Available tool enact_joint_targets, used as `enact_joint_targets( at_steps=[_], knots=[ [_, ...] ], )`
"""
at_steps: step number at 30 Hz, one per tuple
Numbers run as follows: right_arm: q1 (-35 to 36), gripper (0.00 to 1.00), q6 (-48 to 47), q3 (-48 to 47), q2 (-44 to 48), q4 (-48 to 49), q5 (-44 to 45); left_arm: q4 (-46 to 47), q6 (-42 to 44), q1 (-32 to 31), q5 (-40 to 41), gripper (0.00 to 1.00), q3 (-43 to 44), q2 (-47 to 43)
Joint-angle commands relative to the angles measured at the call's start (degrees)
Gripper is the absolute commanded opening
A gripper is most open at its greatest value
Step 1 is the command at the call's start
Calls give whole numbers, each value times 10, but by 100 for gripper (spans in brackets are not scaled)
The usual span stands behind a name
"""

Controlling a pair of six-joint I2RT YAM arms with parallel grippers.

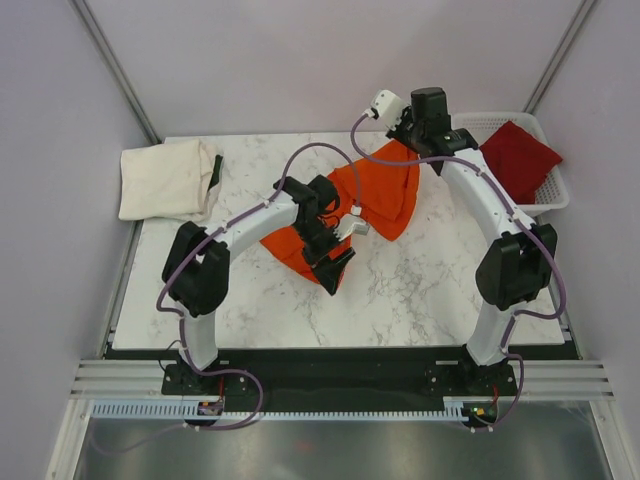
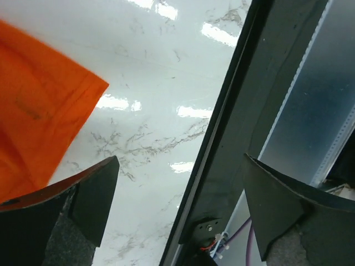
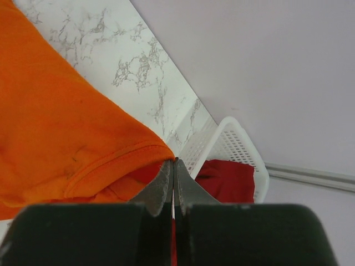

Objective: Fold and stack the t-shirts
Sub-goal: Flatten the tshirt out

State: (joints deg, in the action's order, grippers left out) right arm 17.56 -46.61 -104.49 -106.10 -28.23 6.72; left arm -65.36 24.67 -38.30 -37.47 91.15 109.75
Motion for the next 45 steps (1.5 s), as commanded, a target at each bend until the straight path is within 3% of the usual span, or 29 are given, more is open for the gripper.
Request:
enact_joint_targets(
  at_steps=[1, 5, 12, 18, 19, 21, 22, 32, 39, 45],
  knots=[
    [-5, 0, 18, -18, 5, 26, -7, -10, 3, 38, 15, 100, -15, -16],
    [-5, 0, 23, -4, 17, 26, -14, 33, -12, 81, 70, 100, 0, -34],
    [-5, 0, 30, 3, 17, 26, -19, 127, -14, 126, 263, 100, -27, -9],
    [-5, 0, 32, -1, 13, 25, -24, 166, -21, 129, 349, 67, -41, 20],
    [-4, 0, 31, -1, 13, 25, -22, 166, -23, 128, 353, 50, -39, 29],
    [-4, 0, 29, -1, 13, 26, -20, 165, -26, 129, 356, 35, -40, 34],
    [-4, 0, 28, -1, 12, 26, -20, 166, -30, 128, 355, 33, -44, 34],
    [-4, 0, 28, -9, -3, 26, -25, 161, -28, 126, 345, 35, -74, 13],
    [-5, 0, 29, -13, -11, 27, -28, 157, -32, 110, 345, 51, -86, 8],
    [-4, 0, 30, -12, -14, 27, -29, 155, -37, 99, 343, 49, -81, 8]
  ],
)
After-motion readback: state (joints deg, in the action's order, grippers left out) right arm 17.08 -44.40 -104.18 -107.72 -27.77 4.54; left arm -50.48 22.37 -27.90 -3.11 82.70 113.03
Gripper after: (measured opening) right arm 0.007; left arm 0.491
